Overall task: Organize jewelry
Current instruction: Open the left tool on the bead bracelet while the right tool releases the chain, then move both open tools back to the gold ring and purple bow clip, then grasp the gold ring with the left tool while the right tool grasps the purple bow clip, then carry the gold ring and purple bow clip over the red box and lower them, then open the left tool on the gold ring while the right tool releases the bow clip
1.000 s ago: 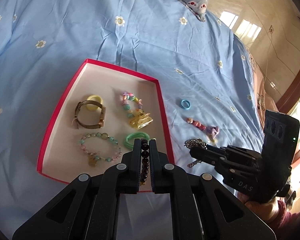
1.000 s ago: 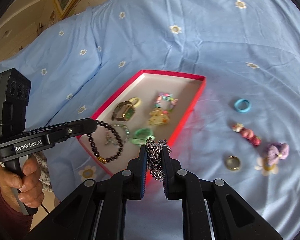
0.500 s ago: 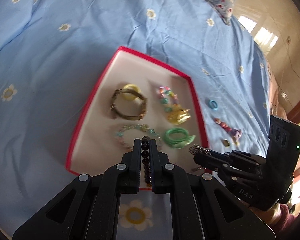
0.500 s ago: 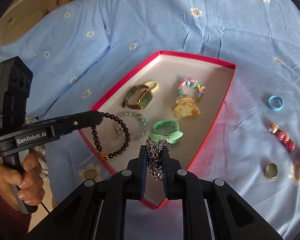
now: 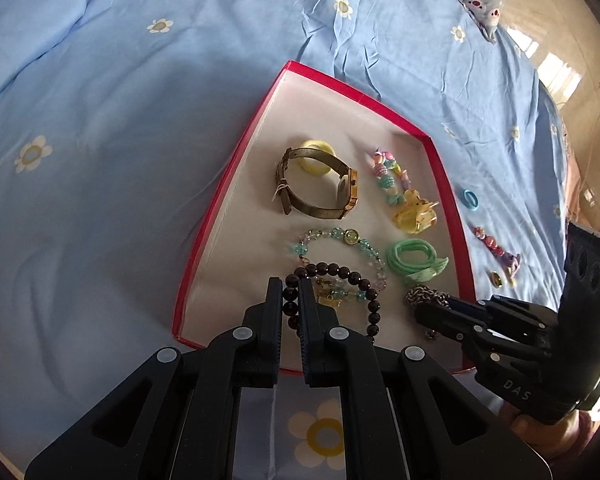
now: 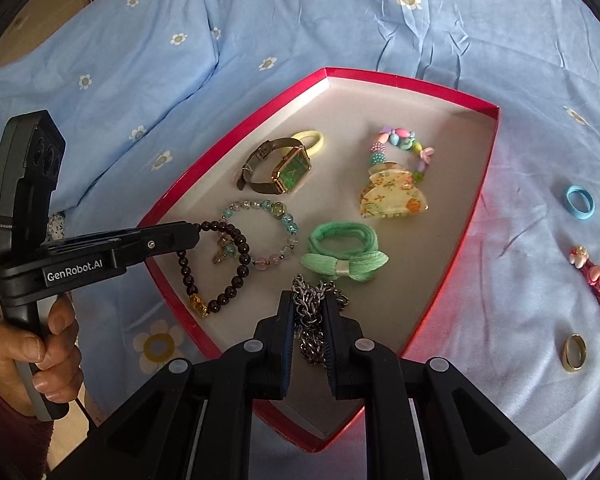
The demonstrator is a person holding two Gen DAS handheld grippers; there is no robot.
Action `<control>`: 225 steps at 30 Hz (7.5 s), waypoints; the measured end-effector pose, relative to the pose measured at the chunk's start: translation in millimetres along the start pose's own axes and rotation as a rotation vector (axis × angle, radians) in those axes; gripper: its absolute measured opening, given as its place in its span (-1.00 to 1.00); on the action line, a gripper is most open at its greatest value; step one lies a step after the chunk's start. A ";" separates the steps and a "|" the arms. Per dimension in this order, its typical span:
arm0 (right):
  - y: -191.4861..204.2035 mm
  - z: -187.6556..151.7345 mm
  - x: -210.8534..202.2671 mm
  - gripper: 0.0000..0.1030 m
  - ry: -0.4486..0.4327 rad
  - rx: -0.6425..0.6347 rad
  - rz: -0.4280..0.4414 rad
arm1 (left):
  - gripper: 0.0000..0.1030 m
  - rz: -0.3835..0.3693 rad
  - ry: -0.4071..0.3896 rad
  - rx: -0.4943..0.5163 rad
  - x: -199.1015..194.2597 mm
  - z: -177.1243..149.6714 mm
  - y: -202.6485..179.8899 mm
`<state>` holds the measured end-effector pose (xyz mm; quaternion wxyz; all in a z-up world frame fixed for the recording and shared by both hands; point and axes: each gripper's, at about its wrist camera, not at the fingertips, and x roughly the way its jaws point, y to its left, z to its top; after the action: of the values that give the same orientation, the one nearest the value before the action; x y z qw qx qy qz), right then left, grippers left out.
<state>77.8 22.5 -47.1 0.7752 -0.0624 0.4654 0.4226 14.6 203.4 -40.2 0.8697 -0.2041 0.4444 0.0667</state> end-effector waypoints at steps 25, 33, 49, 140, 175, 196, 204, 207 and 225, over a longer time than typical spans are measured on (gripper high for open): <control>-19.2 -7.7 -53.4 -0.29 -0.123 0.093 0.029 | -0.32 0.029 -0.039 0.033 -22.4 -0.2 -27.7; -64.7 -32.3 -97.9 -0.21 -0.184 0.202 -0.065 | -0.20 -0.015 -0.040 0.089 -26.9 -3.5 -63.7; -139.9 -73.9 -151.2 -0.15 -0.253 0.373 -0.179 | -0.12 -0.084 0.012 0.216 -9.7 -12.6 -138.4; -150.5 -40.7 -122.5 -0.60 -0.241 0.365 -0.145 | -0.59 -0.183 0.026 0.310 16.8 -8.3 -184.7; -22.2 -3.3 -58.0 -0.59 -0.125 0.132 0.044 | -0.59 0.016 -0.066 0.086 -31.0 -11.8 -37.3; -22.9 3.8 -15.8 -0.53 -0.049 0.122 0.023 | -0.59 0.077 -0.018 0.140 3.6 -3.3 -32.0; -21.0 6.5 -11.4 -0.49 -0.044 0.110 0.026 | -0.59 0.088 -0.022 0.140 4.3 -4.4 -30.9; -19.6 6.7 -10.4 -0.48 -0.042 0.106 0.025 | -0.59 0.092 -0.022 0.147 4.8 -4.4 -32.0; -16.2 4.4 -10.9 -0.39 -0.041 0.100 0.034 | -0.55 0.105 -0.017 0.150 3.4 -7.0 -32.7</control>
<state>90.0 7.8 -40.9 0.7795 -0.0071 0.4709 0.4130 21.2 170.5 -36.9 0.8815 -0.1144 0.4510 0.0805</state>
